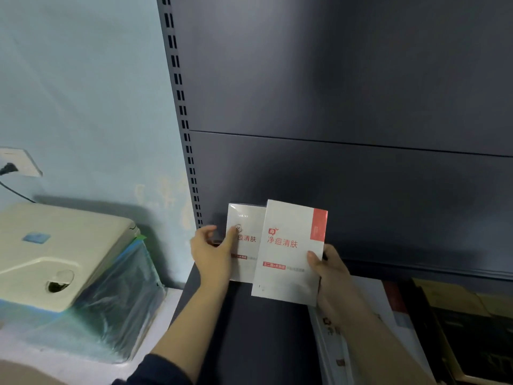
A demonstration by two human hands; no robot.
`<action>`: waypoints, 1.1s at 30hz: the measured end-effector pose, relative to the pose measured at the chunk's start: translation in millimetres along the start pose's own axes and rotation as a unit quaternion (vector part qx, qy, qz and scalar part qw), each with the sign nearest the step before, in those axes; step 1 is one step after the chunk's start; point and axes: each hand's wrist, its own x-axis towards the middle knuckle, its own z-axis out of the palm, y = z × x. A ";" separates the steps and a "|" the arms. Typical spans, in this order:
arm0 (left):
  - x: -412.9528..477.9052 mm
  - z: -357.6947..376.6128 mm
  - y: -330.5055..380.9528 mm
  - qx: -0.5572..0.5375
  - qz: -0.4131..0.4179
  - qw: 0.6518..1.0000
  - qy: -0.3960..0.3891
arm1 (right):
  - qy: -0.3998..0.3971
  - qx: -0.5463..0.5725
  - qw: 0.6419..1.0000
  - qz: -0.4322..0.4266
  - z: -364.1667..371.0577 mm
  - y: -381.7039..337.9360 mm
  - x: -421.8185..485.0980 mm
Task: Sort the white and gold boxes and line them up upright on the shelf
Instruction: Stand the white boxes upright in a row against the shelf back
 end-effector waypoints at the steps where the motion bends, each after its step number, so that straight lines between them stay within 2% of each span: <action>1: -10.0 -4.2 3.1 -0.015 0.027 0.999 -0.010 | -0.001 0.022 1.000 -0.004 -1.7 0.8 -0.4; 3: -36.0 -10.8 10.8 -0.085 0.006 0.987 -0.137 | 0.007 0.071 0.997 -0.006 -3.6 2.5 -2.4; 5: -59.7 -15.6 14.9 -0.071 -0.024 0.957 -0.279 | 0.013 0.087 0.996 -0.008 -5.4 5.1 -6.4; 7: -76.6 -19.1 15.0 -0.042 0.000 0.942 -0.332 | -0.005 0.067 0.998 -0.020 -6.1 8.5 -12.6; 9: -83.6 -23.3 12.7 -0.042 0.023 0.949 -0.312 | -0.035 0.050 0.998 -0.025 -5.8 11.4 -18.4; 12: -81.6 -34.7 3.9 -0.053 0.016 0.958 -0.280 | -0.079 0.056 0.995 -0.016 -3.8 12.8 -24.1; 16: -55.7 -44.1 -14.8 -0.057 -0.015 0.974 -0.219 | 0.001 0.014 0.998 -0.065 -21.4 8.5 -26.4; 18: -39.2 -43.0 -22.3 -0.040 -0.026 0.977 -0.206 | 0.048 -0.096 0.990 -0.094 -39.7 3.0 -28.0; 21: -26.0 -35.9 -33.7 0.017 -0.014 0.976 -0.216 | 0.139 -0.316 0.930 -0.123 -68.7 -2.6 -32.5; 24: -29.6 -24.8 -42.8 0.088 0.024 0.981 -0.170 | 0.180 -0.457 0.869 -0.063 -86.6 -5.2 -36.9; 26: -33.4 -16.7 -47.4 0.157 0.083 0.977 -0.115 | 0.177 -0.498 0.849 0.003 -90.8 -5.8 -41.4; 28: -37.8 -8.5 -50.0 0.228 0.100 0.966 -0.073 | 0.158 -0.501 0.850 0.043 -93.5 -3.6 -47.4; 30: -43.2 -3.7 -46.7 0.269 0.063 0.961 -0.021 | 0.142 -0.489 0.858 0.065 -96.8 -2.0 -52.1; 33: -54.9 -2.1 -36.4 0.250 0.053 0.966 0.039 | 0.147 -0.466 0.870 0.071 -102.2 -4.3 -53.2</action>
